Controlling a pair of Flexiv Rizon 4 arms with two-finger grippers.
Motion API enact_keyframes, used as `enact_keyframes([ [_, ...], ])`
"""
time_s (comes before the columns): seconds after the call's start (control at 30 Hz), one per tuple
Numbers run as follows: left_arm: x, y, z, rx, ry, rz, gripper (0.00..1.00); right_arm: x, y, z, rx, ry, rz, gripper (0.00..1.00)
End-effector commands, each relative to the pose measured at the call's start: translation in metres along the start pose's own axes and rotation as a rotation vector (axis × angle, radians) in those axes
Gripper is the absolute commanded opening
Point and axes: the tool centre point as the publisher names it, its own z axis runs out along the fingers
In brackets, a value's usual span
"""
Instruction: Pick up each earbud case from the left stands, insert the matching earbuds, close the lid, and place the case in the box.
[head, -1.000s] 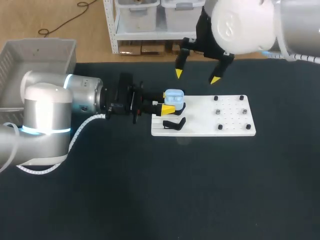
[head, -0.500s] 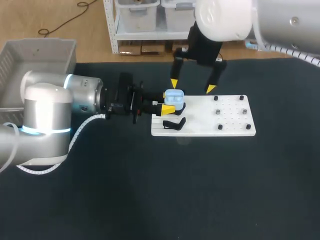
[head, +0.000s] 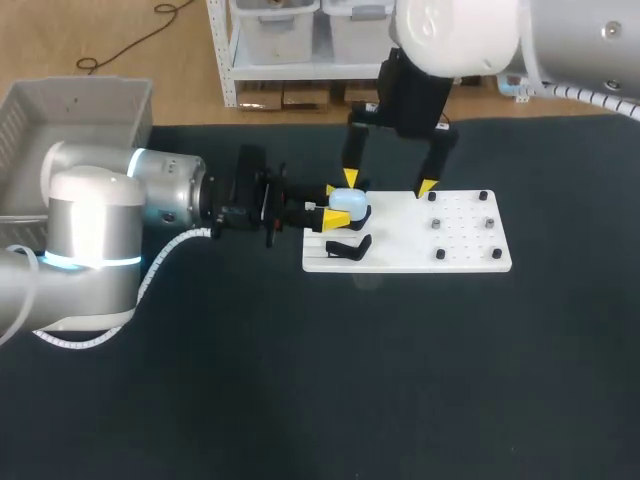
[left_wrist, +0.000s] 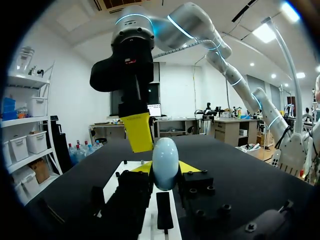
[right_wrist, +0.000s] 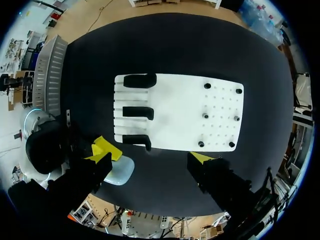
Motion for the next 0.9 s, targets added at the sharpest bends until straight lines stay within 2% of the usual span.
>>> enact_keyframes([
  [0.03,0.0,-0.001,0.0,-0.002,0.002,0.0,0.0,0.009,-0.002,0.0,-0.001,-0.033,-0.001,1.0],
  [0.1,0.0,-0.001,0.0,-0.002,0.002,0.0,0.0,0.008,-0.004,-0.003,0.002,-0.075,-0.003,1.0],
  [0.2,0.0,-0.001,0.0,-0.002,0.002,0.0,0.0,0.011,-0.007,-0.018,-0.024,-0.205,-0.031,1.0],
  [0.3,0.0,-0.001,0.0,-0.002,0.002,0.0,0.0,0.016,-0.011,-0.034,-0.041,-0.302,-0.057,1.0],
  [0.47,0.0,-0.001,0.0,-0.002,0.002,0.0,0.0,0.027,-0.019,-0.049,-0.054,-0.419,-0.081,1.0],
  [0.67,-0.023,0.002,-0.02,-0.066,-0.007,-0.024,0.0,0.042,-0.033,-0.053,-0.053,-0.53,-0.08,1.0],
  [0.9,-0.067,0.0,-0.046,-0.161,0.012,-0.054,0.0,0.059,-0.053,-0.058,-0.067,-0.658,-0.074,1.0],
])
